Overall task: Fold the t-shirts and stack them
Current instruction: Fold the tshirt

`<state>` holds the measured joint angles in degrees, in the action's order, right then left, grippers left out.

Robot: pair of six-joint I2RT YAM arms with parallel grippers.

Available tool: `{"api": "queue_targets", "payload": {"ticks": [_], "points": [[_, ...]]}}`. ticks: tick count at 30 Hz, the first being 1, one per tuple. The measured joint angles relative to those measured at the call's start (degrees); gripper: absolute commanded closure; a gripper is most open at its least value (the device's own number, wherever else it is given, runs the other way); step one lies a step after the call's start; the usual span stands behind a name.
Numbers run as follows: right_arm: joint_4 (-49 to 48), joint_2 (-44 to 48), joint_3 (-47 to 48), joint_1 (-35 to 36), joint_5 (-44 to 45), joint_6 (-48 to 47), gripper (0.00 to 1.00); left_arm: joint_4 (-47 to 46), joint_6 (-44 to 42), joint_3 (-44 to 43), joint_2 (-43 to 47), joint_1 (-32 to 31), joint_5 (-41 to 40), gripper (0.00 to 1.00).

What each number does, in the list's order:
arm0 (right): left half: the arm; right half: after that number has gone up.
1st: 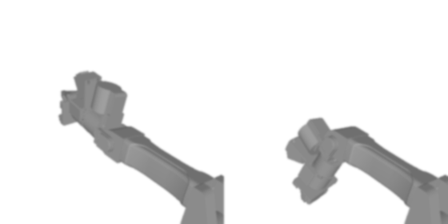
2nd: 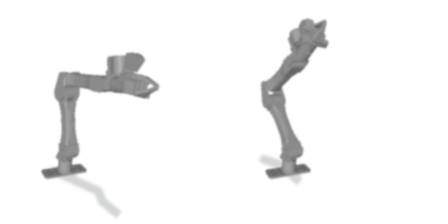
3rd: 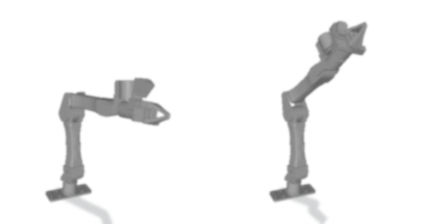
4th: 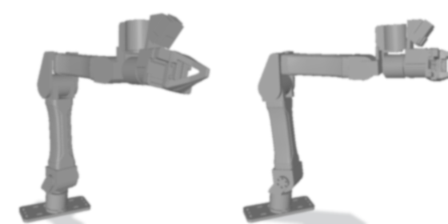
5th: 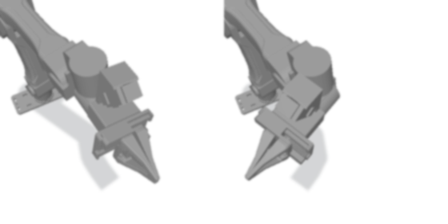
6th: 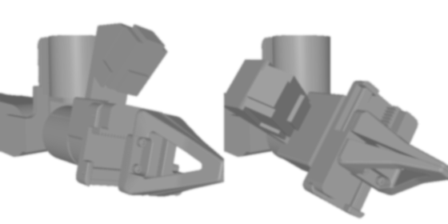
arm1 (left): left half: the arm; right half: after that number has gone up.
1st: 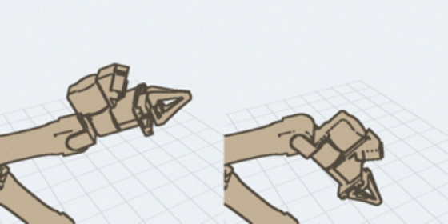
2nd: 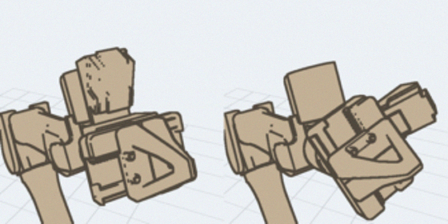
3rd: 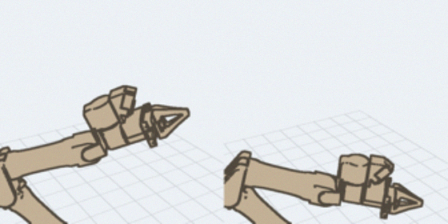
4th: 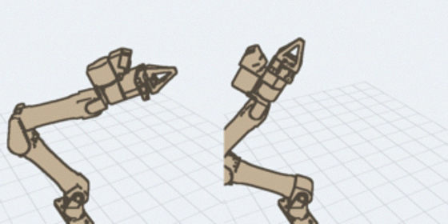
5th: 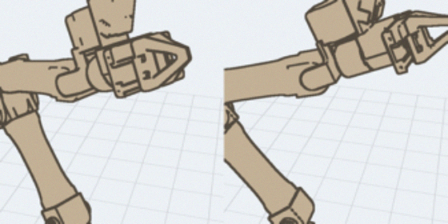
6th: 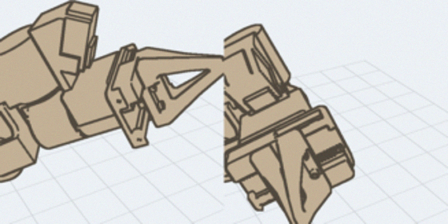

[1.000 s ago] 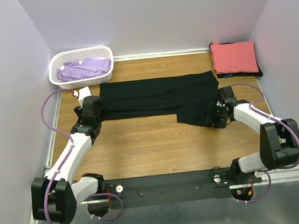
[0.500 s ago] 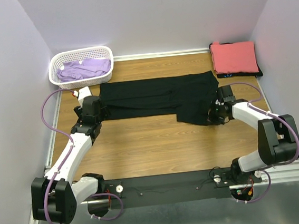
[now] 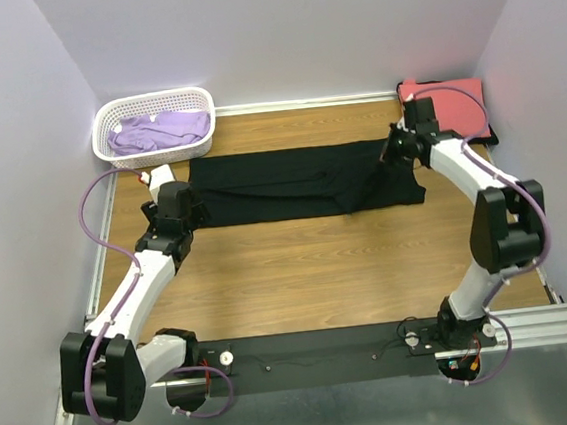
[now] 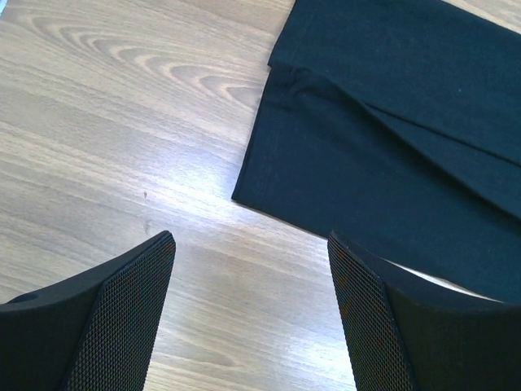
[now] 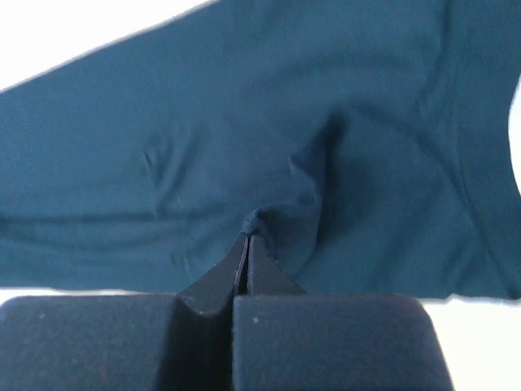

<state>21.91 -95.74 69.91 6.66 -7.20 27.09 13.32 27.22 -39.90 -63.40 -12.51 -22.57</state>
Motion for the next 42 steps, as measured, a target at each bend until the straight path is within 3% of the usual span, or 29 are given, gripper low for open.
{"api": "queue_targets", "payload": {"ticks": [8, 16, 21, 29, 33, 36, 42], "points": [[0.1, -13.7, 15.1, 0.0, 0.0, -1.7, 0.99, 0.0, 0.0, 0.0, -1.0, 0.0, 0.0, 0.16], [0.0, -21.2, 25.0, 0.0, -0.3, -2.3, 1.0, 0.0, 0.0, 0.0, -2.2, 0.0, 0.0, 0.18], [0.0, -22.9, 26.6, 0.0, -0.3, -2.1, 0.98, 0.0, 0.1, 0.0, -3.2, 0.0, 0.1, 0.24], [0.0, -25.1, 26.6, 0.0, -0.3, -2.1, 0.94, 0.3, 2.8, -2.3, -8.8, 0.8, 3.0, 0.25], [0.0, -25.4, 26.6, 0.0, 0.1, -2.5, 0.77, 1.3, 4.7, -6.2, -14.0, 1.8, 3.9, 0.25], [-0.4, -25.1, 25.9, 0.0, 0.6, -3.0, 0.7, 2.1, 5.9, -8.3, -18.0, 2.6, 4.2, 0.26], [-0.5, -18.9, 16.3, -0.1, 2.1, -3.6, 0.54, 3.9, 7.8, -9.6, -20.5, 3.7, 5.4, 0.28]]}}
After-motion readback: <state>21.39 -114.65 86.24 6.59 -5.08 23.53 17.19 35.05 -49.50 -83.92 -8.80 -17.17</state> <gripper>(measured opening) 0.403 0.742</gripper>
